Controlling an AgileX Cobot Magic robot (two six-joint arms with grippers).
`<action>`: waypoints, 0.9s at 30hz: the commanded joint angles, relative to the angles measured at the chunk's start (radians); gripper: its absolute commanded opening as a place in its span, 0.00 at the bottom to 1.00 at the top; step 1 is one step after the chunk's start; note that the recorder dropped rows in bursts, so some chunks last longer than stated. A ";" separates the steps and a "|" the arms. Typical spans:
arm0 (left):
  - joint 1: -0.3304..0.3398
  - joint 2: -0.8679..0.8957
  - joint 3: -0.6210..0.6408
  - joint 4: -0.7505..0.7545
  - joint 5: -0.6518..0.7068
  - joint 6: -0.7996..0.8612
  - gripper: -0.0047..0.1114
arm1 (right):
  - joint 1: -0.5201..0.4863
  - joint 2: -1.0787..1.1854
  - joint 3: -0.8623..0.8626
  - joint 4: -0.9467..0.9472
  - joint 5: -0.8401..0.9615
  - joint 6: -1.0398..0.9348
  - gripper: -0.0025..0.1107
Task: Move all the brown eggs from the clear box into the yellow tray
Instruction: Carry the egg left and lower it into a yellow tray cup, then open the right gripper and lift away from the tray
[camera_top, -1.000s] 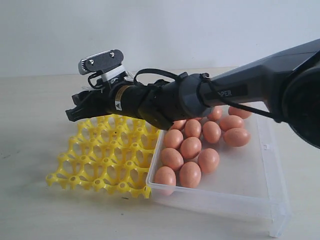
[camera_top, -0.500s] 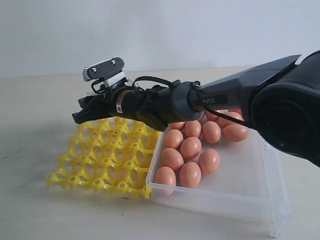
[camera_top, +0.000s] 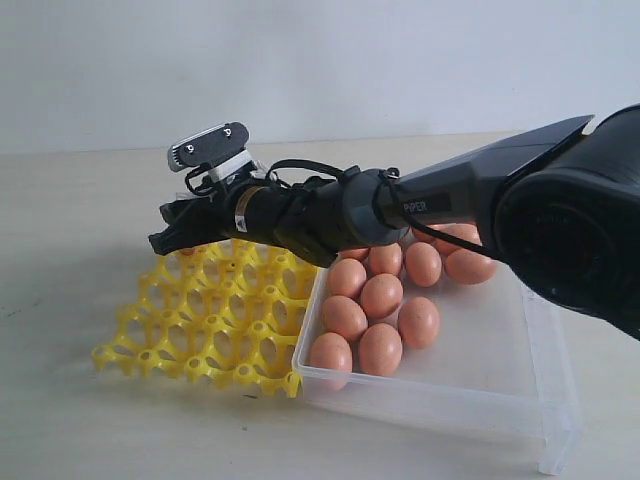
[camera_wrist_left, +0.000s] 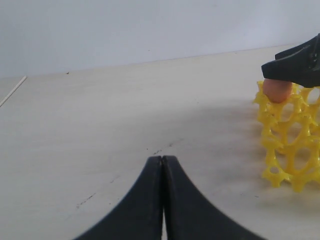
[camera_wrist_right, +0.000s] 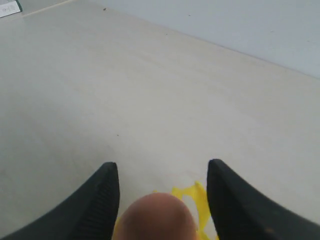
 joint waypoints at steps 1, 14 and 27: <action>0.001 -0.006 -0.004 -0.007 -0.014 -0.004 0.04 | -0.005 -0.006 -0.012 -0.009 -0.015 -0.008 0.49; 0.001 -0.006 -0.004 -0.007 -0.014 -0.004 0.04 | 0.001 -0.156 -0.033 -0.080 0.222 0.092 0.42; 0.001 -0.006 -0.004 -0.007 -0.014 -0.004 0.04 | 0.070 -0.653 0.296 0.264 0.713 -0.256 0.02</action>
